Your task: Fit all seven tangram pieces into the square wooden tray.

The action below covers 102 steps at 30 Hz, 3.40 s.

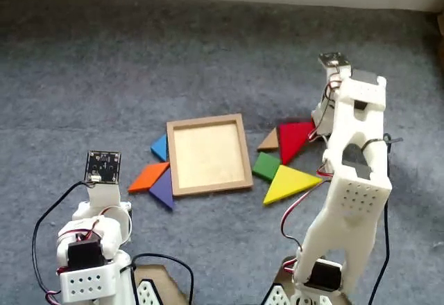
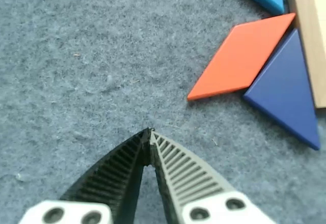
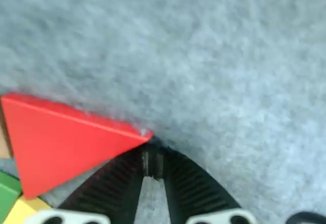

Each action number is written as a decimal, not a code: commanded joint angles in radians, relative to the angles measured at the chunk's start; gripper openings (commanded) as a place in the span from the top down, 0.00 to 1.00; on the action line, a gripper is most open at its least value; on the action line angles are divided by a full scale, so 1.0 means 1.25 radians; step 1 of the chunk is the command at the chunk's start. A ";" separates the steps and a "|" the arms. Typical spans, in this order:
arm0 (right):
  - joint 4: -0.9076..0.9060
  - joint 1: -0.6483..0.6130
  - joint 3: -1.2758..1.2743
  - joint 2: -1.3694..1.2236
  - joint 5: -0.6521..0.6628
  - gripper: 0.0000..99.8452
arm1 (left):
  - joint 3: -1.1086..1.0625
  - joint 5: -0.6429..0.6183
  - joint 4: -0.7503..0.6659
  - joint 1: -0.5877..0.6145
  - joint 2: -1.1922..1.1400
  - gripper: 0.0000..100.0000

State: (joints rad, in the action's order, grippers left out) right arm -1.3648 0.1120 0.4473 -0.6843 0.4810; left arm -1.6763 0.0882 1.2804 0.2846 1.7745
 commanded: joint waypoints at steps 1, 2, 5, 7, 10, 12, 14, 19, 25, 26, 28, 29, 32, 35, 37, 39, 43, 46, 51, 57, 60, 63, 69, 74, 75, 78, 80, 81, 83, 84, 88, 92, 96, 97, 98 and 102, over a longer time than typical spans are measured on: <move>-0.064 -0.034 0.050 0.019 -0.007 0.98 | -0.017 0.007 0.004 0.007 0.037 0.99; -0.088 -0.039 0.050 0.019 -0.007 0.99 | -0.017 0.007 0.004 0.007 0.037 0.99; -0.157 -0.052 0.050 0.019 -0.007 0.99 | -0.017 0.007 0.004 0.007 0.037 0.99; -0.199 -0.061 0.050 0.020 -0.007 0.99 | -0.017 0.007 0.004 0.007 0.037 0.99; -0.238 -0.069 0.050 0.052 -0.007 0.99 | -0.017 0.007 0.004 0.007 0.037 0.99; -0.251 -0.071 0.048 0.094 -0.010 0.99 | -0.017 0.007 0.004 0.007 0.037 0.99; -0.252 -0.073 0.042 0.147 -0.014 0.99 | -0.017 0.007 0.004 0.007 0.037 0.99; -0.219 -0.116 0.028 0.220 -0.077 0.99 | -0.017 0.007 0.004 0.007 0.037 0.99; -0.041 -0.192 -0.042 0.217 -0.150 0.99 | -0.017 0.007 0.004 0.007 0.037 0.99; -0.004 -0.204 -0.058 0.217 -0.158 0.99 | -0.017 0.007 0.004 0.007 0.037 0.99; 0.068 -0.224 -0.091 0.217 -0.168 0.99 | -0.017 0.007 0.004 0.007 0.037 0.99; 0.107 -0.230 -0.111 0.217 -0.173 0.99 | -0.017 0.007 0.004 0.007 0.037 0.99; 0.211 -0.235 -0.177 0.215 -0.176 0.99 | -0.017 0.007 0.004 0.007 0.037 0.99; 0.283 -0.224 -0.249 0.215 -0.173 0.99 | -0.017 0.007 0.004 0.007 0.037 0.99; 0.301 -0.211 -0.288 0.215 -0.173 0.99 | -0.017 0.007 0.004 0.007 0.037 0.99; 0.304 -0.192 -0.315 0.215 -0.172 0.99 | -0.017 0.007 0.004 0.007 0.037 0.99; 0.289 -0.169 -0.359 0.217 -0.169 0.99 | -0.017 0.007 0.004 0.007 0.037 0.99; 0.234 -0.170 -0.387 0.219 -0.141 0.99 | -0.017 0.007 0.004 0.007 0.037 0.99; 0.129 -0.164 -0.388 0.222 -0.071 0.99 | -0.017 0.007 0.004 0.007 0.037 0.99; 0.040 -0.126 -0.387 0.224 -0.001 0.99 | -0.017 0.007 0.004 0.007 0.037 0.99; 0.010 -0.121 -0.393 0.255 0.039 0.99 | -0.017 0.007 0.004 0.007 0.037 0.99; -0.002 -0.106 -0.395 0.317 0.054 0.99 | -0.017 0.007 0.004 0.007 0.037 0.99; -0.015 -0.084 -0.420 0.473 0.049 0.99 | -0.017 0.007 0.004 0.007 0.037 0.99; -0.008 -0.101 -0.528 0.563 0.047 0.99 | -0.017 0.007 0.004 0.007 0.037 0.99; -0.008 -0.105 -0.548 0.575 0.034 0.99 | -0.017 0.007 0.004 0.007 0.037 0.99; 0.031 -0.105 -0.593 0.592 -0.080 0.96 | -0.017 0.007 0.004 0.007 0.037 0.99; 0.066 -0.105 -0.609 0.586 -0.141 0.89 | -0.017 0.007 0.004 0.007 0.037 0.99; 0.083 -0.105 -0.614 0.584 -0.162 0.84 | -0.017 0.007 0.004 0.007 0.037 0.99; 0.095 -0.107 -0.617 0.575 -0.190 0.76 | -0.017 0.007 0.004 0.007 0.037 0.99; 0.095 -0.114 -0.617 0.569 -0.201 0.72 | -0.017 0.007 0.004 0.007 0.037 0.99; 0.102 -0.141 -0.617 0.535 -0.270 0.62 | -0.017 0.007 0.004 0.007 0.037 0.99; 0.102 -0.165 -0.614 0.474 -0.297 0.60 | -0.017 0.007 0.004 0.007 0.037 0.99; 0.102 -0.166 -0.612 0.411 -0.296 0.60 | -0.017 0.007 0.004 0.007 0.037 0.99; 0.102 -0.164 -0.612 0.397 -0.295 0.60 | -0.017 0.007 0.004 0.007 0.037 0.99; 0.102 -0.161 -0.611 0.387 -0.295 0.60 | -0.017 0.007 0.004 0.007 0.037 0.99; 0.101 -0.160 -0.611 0.374 -0.293 0.60 | -0.017 0.007 0.004 0.007 0.037 0.99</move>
State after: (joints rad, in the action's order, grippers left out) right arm -1.2436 -0.0813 -0.3337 -0.2302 0.1174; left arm -1.6763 0.0882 1.2804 0.2846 1.7745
